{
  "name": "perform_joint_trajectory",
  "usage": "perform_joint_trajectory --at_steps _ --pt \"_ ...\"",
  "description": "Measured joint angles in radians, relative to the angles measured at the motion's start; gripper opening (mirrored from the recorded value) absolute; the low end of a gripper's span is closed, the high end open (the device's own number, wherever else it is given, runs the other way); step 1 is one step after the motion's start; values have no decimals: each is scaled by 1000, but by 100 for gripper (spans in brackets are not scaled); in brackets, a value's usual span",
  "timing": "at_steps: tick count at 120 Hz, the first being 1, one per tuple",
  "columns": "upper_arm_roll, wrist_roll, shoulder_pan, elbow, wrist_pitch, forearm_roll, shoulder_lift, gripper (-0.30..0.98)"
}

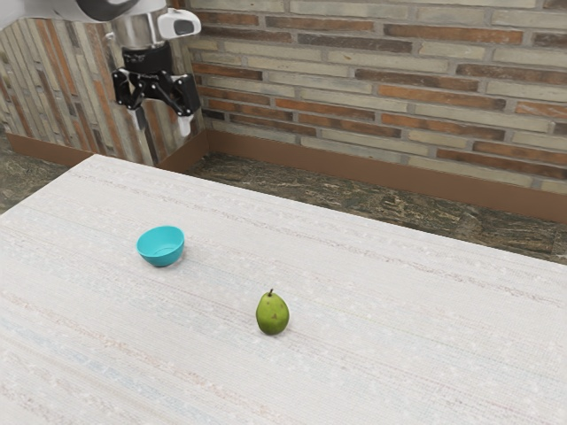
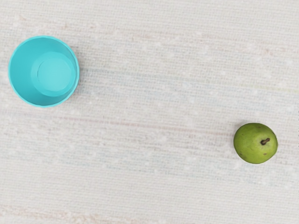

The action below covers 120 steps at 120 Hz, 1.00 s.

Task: Place the pear in the bowl.

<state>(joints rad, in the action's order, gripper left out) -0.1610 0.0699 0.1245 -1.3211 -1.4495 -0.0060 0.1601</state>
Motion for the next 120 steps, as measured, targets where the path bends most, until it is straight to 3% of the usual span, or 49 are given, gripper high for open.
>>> perform_joint_trajectory --at_steps 38,63,74,101,120 --pt "26 19 23 6 -79 2 6 69" --pt "70 50 176 1 -112 7 83 69" --pt "144 63 209 3 -115 17 170 68" --pt "158 89 204 104 -21 18 411 69" --pt "158 73 199 120 11 89 523 69"
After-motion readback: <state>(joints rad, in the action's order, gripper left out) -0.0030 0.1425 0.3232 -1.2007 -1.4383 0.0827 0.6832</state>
